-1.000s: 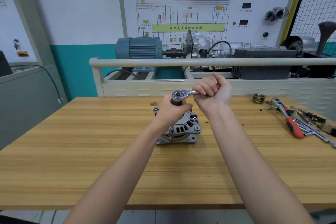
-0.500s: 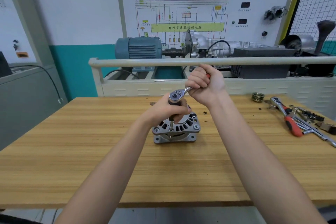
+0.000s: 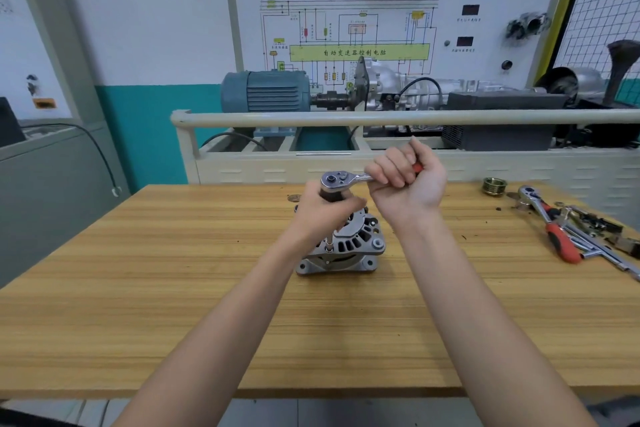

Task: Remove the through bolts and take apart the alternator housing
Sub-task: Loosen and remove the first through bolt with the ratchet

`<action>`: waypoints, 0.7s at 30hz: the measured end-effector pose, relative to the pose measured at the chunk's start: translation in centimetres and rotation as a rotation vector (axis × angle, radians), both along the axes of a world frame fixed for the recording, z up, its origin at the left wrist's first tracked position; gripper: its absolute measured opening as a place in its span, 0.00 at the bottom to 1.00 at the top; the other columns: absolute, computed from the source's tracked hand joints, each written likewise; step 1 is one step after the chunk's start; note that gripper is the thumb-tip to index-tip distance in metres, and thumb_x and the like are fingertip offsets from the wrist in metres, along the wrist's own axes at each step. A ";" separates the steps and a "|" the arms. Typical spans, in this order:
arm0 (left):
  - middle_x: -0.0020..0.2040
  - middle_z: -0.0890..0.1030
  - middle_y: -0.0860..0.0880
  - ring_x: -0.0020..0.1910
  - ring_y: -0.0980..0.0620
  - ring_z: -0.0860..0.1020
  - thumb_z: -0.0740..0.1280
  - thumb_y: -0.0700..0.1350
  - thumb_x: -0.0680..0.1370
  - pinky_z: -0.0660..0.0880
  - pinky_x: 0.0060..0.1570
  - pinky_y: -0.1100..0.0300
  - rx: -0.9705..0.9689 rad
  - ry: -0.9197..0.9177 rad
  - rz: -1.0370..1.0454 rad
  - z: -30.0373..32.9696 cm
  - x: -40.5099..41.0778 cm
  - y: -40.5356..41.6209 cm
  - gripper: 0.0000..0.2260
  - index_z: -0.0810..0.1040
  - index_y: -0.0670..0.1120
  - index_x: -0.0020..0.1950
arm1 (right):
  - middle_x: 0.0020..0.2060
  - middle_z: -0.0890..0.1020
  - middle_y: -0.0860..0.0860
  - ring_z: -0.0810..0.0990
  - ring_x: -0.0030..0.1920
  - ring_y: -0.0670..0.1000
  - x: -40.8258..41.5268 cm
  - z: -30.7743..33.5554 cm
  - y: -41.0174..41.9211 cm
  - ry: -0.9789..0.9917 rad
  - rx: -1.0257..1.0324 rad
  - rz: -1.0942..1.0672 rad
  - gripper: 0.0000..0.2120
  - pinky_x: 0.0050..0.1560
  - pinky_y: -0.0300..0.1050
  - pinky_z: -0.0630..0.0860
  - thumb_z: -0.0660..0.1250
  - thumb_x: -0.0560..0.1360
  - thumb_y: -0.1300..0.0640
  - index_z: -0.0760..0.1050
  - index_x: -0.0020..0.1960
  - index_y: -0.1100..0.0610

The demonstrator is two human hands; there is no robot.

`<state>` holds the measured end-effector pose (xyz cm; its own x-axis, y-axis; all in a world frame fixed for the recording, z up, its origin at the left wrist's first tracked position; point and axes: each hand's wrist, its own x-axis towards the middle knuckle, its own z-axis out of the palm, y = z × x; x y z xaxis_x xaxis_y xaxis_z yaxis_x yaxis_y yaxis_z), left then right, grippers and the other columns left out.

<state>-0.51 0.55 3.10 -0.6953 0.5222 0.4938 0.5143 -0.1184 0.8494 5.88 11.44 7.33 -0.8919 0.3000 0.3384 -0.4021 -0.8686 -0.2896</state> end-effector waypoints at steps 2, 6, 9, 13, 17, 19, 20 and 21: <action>0.22 0.72 0.49 0.24 0.51 0.68 0.69 0.39 0.71 0.67 0.29 0.61 -0.143 0.041 -0.168 0.7 -0.2 -0.9 0.16 0.71 0.48 0.25 | 0.16 0.60 0.46 0.56 0.17 0.45 -0.7 0.9 1.0 -0.048 0.042 0.158 0.19 0.22 0.37 0.56 0.56 0.74 0.59 0.62 0.24 0.55; 0.21 0.69 0.50 0.22 0.52 0.66 0.68 0.35 0.74 0.65 0.27 0.61 -0.173 0.000 -0.232 1.0 -0.4 -0.9 0.21 0.69 0.50 0.23 | 0.16 0.59 0.46 0.57 0.16 0.45 -1.4 1.7 1.1 -0.125 0.038 0.189 0.18 0.21 0.36 0.55 0.57 0.73 0.60 0.61 0.25 0.55; 0.21 0.65 0.54 0.21 0.54 0.62 0.67 0.34 0.70 0.61 0.25 0.62 -0.034 -0.066 -0.057 0.3 -0.1 0.1 0.21 0.66 0.51 0.22 | 0.16 0.59 0.46 0.56 0.16 0.45 -0.6 0.7 0.1 -0.080 -0.068 0.010 0.23 0.20 0.35 0.55 0.54 0.78 0.58 0.62 0.24 0.54; 0.21 0.64 0.57 0.24 0.57 0.60 0.65 0.31 0.69 0.59 0.25 0.62 0.231 -0.095 0.222 -0.7 0.5 1.9 0.21 0.65 0.51 0.23 | 0.17 0.58 0.47 0.56 0.19 0.46 1.8 -1.5 -2.4 0.039 -0.141 -0.249 0.24 0.23 0.37 0.61 0.51 0.79 0.58 0.62 0.24 0.54; 0.21 0.65 0.57 0.23 0.57 0.61 0.66 0.33 0.69 0.60 0.26 0.62 0.131 -0.079 0.197 -0.4 0.4 1.5 0.21 0.66 0.51 0.22 | 0.17 0.58 0.47 0.57 0.18 0.46 1.3 -1.0 -1.5 0.034 -0.115 -0.197 0.25 0.22 0.36 0.60 0.51 0.79 0.58 0.63 0.23 0.54; 0.21 0.69 0.54 0.23 0.54 0.65 0.69 0.39 0.68 0.64 0.27 0.61 -0.041 -0.013 0.020 0.2 -0.1 0.2 0.16 0.69 0.51 0.22 | 0.16 0.59 0.46 0.57 0.17 0.45 0.3 0.0 0.0 -0.030 -0.059 -0.033 0.23 0.21 0.36 0.58 0.53 0.77 0.58 0.63 0.23 0.55; 0.22 0.71 0.51 0.23 0.53 0.67 0.70 0.41 0.67 0.66 0.28 0.61 -0.118 0.022 -0.087 0.5 -0.2 -0.4 0.14 0.70 0.50 0.24 | 0.16 0.58 0.45 0.56 0.17 0.45 -0.2 0.5 0.6 -0.056 -0.009 0.069 0.21 0.21 0.36 0.57 0.55 0.76 0.58 0.63 0.24 0.55; 0.23 0.72 0.49 0.24 0.51 0.68 0.70 0.42 0.68 0.67 0.29 0.62 -0.164 0.041 -0.180 0.8 -0.2 -0.8 0.13 0.72 0.50 0.25 | 0.17 0.57 0.45 0.55 0.18 0.45 -0.7 0.9 1.1 -0.071 0.034 0.168 0.20 0.21 0.37 0.57 0.56 0.75 0.58 0.62 0.24 0.55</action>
